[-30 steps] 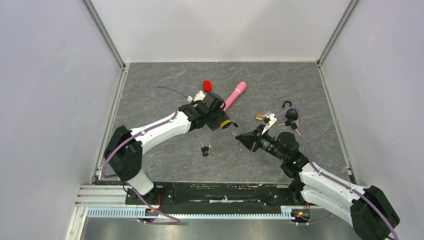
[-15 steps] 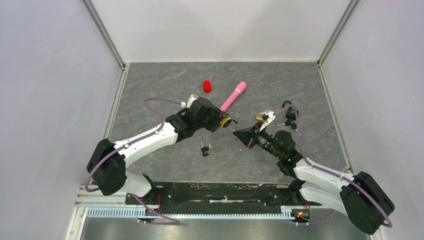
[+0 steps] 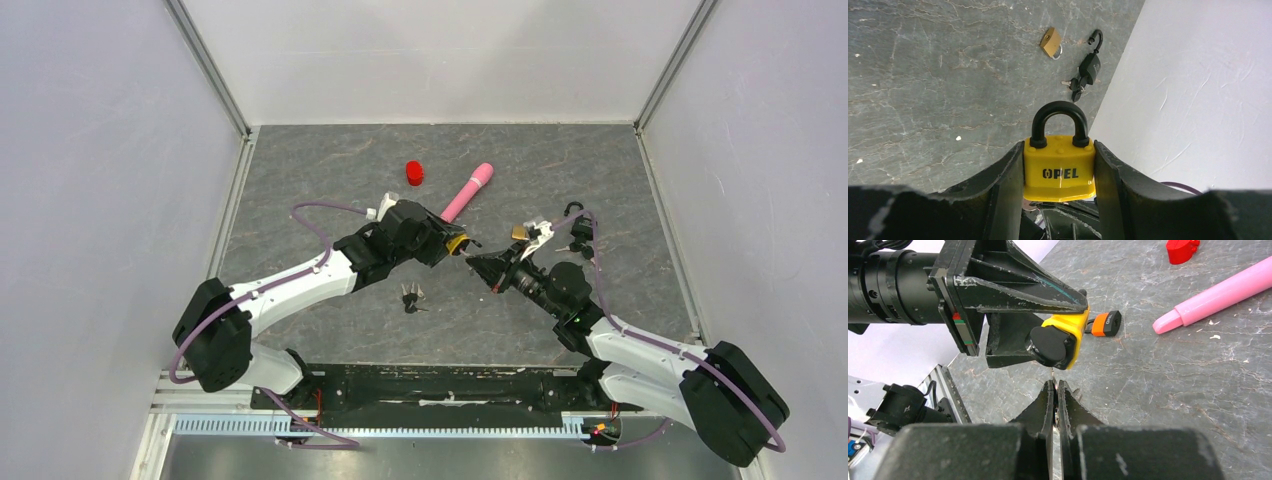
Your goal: Unlock with the key
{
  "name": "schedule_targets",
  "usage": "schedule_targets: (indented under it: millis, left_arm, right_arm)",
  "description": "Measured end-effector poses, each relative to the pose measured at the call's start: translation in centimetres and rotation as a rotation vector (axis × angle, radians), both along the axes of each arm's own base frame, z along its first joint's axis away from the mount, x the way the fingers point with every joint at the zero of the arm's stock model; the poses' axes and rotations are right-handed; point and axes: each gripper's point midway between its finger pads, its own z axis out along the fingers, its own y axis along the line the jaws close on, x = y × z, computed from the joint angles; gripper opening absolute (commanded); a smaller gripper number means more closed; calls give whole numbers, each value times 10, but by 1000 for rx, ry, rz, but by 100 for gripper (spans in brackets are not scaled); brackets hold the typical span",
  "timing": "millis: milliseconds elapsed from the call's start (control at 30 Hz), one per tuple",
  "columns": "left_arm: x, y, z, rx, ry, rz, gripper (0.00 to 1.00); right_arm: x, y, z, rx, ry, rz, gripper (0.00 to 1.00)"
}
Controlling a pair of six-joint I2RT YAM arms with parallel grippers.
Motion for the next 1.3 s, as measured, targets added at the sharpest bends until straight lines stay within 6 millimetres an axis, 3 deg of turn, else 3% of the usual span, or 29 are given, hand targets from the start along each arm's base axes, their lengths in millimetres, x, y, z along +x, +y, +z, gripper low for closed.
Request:
schedule_targets:
  millis: [300,1300]
  left_arm:
    - [2,-4,7,-23,-23,-1,2]
    - [1,-14,15,-7,-142,73,2]
  right_arm:
    - [10,-9,4,12,-5,-76,0]
    - [11,-11,6,76,64,-116,0]
